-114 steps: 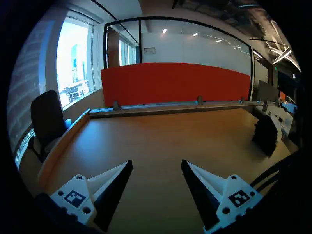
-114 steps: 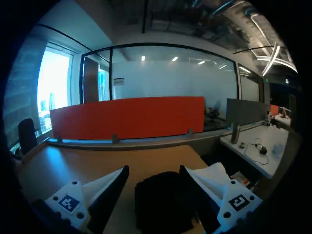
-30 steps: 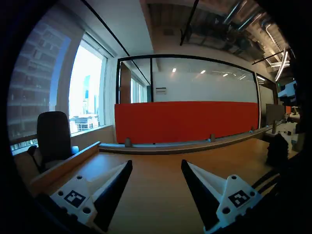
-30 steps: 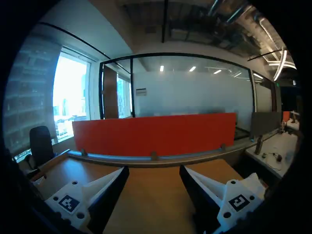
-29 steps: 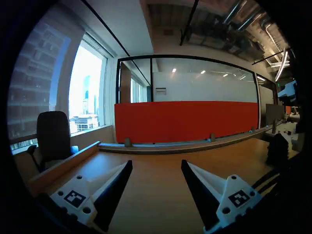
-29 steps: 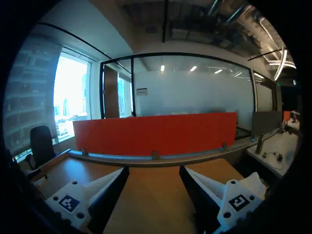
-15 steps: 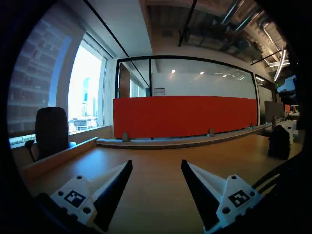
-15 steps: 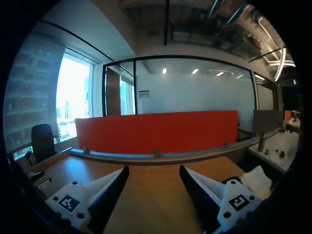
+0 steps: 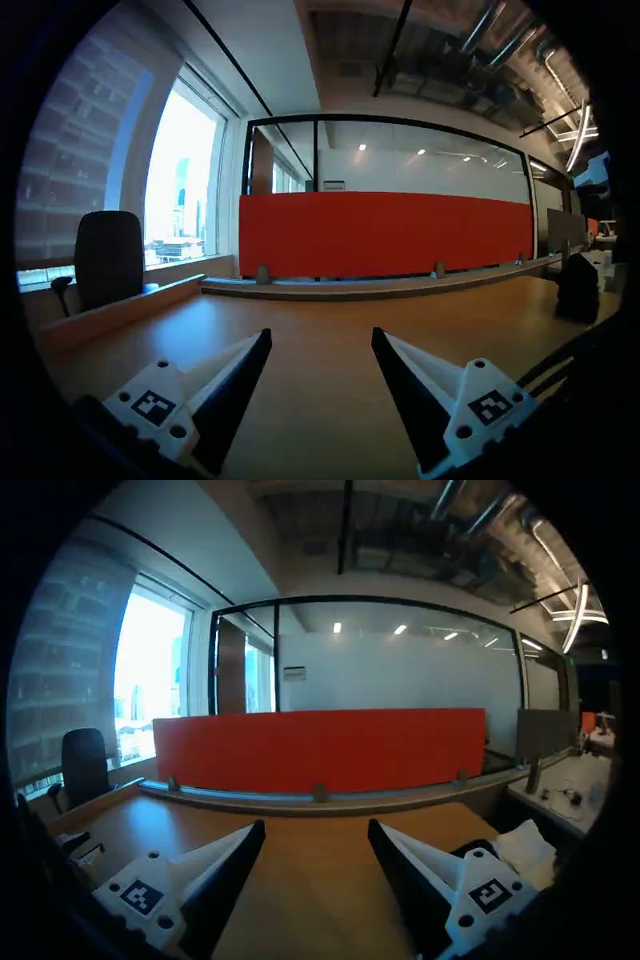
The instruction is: Fold towel
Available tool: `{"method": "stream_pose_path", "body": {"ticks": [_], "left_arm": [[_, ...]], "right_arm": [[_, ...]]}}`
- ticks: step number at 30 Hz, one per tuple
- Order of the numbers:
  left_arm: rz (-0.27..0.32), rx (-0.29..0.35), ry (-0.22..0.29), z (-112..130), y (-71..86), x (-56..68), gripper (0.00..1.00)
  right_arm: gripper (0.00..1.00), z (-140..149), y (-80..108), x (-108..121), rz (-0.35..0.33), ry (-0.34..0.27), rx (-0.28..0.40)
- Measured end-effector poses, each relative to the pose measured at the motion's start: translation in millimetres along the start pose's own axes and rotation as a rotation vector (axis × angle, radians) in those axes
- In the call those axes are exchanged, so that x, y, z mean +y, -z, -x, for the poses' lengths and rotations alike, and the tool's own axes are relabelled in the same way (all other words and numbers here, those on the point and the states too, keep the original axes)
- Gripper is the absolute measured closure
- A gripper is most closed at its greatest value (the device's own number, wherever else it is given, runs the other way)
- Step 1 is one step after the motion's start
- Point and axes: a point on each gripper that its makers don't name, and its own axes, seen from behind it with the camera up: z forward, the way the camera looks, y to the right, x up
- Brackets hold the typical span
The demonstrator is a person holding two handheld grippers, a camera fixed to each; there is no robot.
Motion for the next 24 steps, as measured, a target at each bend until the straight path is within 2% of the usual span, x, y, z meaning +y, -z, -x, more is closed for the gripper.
{"method": "stream_pose_path", "body": {"ticks": [11,24], "left_arm": [[-0.004,-0.008,-0.001,12,0.2,-1.0,0.07],[-0.007,-0.009,-0.003,13,-0.8,0.1,0.07]], "right_arm": [[0.0,4,0.6,2,0.003,0.008,-0.003],[0.0,6,-0.6,8,0.004,0.007,0.003]]}}
